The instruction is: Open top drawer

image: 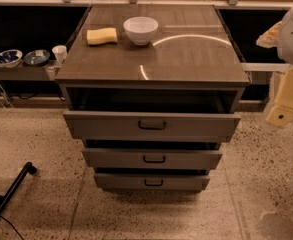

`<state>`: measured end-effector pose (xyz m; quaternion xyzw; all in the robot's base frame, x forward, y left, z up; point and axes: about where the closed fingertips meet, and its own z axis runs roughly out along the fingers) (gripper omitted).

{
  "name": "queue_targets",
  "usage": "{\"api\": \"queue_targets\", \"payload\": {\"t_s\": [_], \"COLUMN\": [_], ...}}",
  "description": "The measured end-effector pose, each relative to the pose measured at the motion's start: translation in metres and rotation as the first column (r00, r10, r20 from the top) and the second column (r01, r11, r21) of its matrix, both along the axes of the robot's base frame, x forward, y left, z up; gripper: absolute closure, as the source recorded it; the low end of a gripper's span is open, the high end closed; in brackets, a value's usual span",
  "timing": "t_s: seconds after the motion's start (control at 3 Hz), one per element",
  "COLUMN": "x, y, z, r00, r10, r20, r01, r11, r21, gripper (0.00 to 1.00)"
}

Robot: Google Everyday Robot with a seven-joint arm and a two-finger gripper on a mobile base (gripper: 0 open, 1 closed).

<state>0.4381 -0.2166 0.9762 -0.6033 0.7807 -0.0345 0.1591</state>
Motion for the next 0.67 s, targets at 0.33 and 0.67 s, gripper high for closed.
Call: {"api": "queue_targets", "payload": {"t_s": [0.33, 0.67], "x": [0.000, 0.029], "y": [0.000, 0.008], "z": [0.000, -0.053], "r00": [1.0000, 0.9998], "r10": [0.000, 0.012], "r20": [0.000, -0.018], "r01": [0.000, -0.012], "r11": [1.000, 1.000], "r21": [0.000, -0.013], "gripper": [0.00, 0.00]}}
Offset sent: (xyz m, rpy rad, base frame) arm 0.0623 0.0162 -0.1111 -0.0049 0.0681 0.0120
